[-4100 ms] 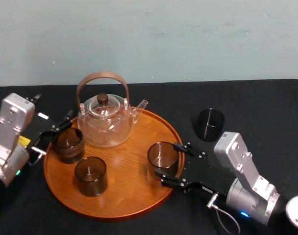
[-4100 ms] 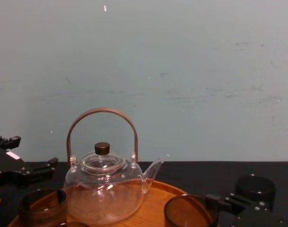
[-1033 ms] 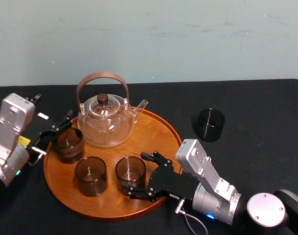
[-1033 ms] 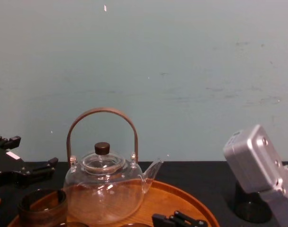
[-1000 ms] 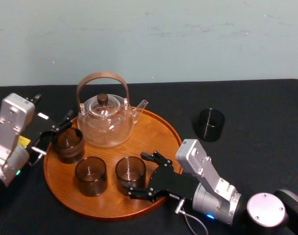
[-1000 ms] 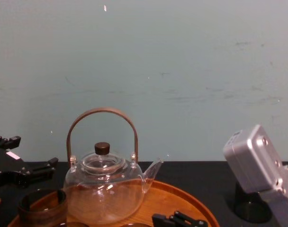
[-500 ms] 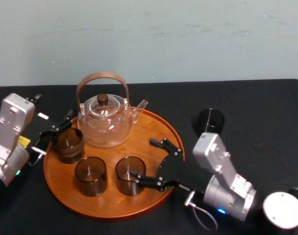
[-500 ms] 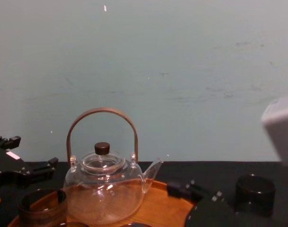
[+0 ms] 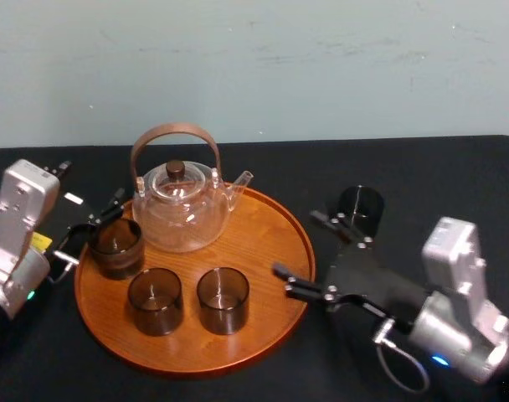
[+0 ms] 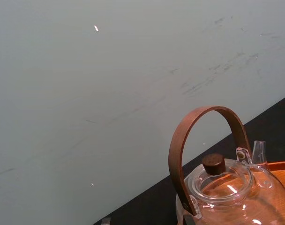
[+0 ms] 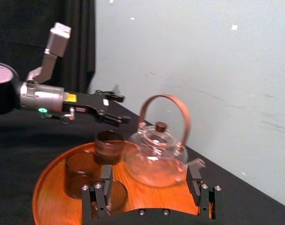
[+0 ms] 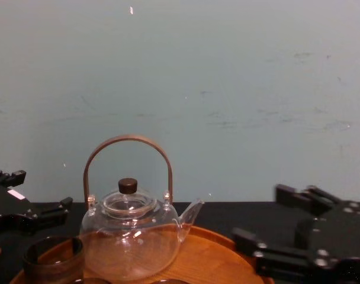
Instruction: Pick up the glass from the table and place it on the tray.
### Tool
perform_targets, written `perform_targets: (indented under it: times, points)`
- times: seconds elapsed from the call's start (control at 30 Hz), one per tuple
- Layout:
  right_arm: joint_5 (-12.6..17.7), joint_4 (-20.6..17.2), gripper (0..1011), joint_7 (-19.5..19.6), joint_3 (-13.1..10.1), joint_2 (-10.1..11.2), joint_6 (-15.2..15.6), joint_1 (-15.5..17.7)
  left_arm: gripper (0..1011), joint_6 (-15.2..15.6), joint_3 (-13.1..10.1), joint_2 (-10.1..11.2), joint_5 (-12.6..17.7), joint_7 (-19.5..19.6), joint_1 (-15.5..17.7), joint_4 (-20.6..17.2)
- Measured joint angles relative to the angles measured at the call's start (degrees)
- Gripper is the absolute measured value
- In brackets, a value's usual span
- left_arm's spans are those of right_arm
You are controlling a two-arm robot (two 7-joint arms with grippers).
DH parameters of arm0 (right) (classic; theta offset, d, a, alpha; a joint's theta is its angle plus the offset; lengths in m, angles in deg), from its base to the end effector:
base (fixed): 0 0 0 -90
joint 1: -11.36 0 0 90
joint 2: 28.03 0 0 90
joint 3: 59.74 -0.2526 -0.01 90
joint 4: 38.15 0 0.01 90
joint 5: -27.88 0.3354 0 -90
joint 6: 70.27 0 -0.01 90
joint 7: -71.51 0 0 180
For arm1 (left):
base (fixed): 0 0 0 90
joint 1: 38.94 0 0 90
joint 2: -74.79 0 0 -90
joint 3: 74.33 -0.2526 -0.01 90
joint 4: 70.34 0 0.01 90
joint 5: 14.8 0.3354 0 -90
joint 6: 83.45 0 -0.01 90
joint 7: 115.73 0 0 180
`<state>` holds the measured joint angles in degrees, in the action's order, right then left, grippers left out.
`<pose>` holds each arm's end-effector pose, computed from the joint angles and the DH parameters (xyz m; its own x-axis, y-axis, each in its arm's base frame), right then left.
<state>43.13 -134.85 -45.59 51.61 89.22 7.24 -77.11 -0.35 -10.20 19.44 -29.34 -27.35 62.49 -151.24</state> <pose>0.3227 0.0132 -0.2632 0.7544 -0.6239 0.2042 0.6305 0.7752 0.0393 0.3771 0.0544 -0.2772 0.2924 0.8802 0.3739 -0.9552 0.2874 0.0705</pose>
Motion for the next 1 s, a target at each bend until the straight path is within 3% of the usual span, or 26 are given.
perform_targets:
  times: [0.23,0.4,0.6,0.83,1.0]
  points:
    - [1.64,-1.63,1002,1.68,-5.05,2.43,-0.94,5.12,1002,0.00,0.00,0.00,0.00,0.00,0.00,0.00]
    - [1.89,-1.72,1002,3.64,-8.39,2.99,-0.75,7.79,1002,0.00,0.00,0.00,0.00,0.00,0.00,0.00]
    - [1.71,-0.96,1002,6.77,-12.80,2.37,0.13,10.16,1001,0.00,0.00,0.00,0.00,0.00,0.00,0.00]
    - [0.73,-0.21,1002,9.49,-15.61,1.19,1.71,10.69,1001,0.00,0.01,0.00,0.00,0.00,0.00,0.00]
    - [-0.23,1.76,1002,10.58,-16.25,-0.17,4.07,9.18,1001,0.00,0.00,0.00,0.00,0.00,0.00,0.00]
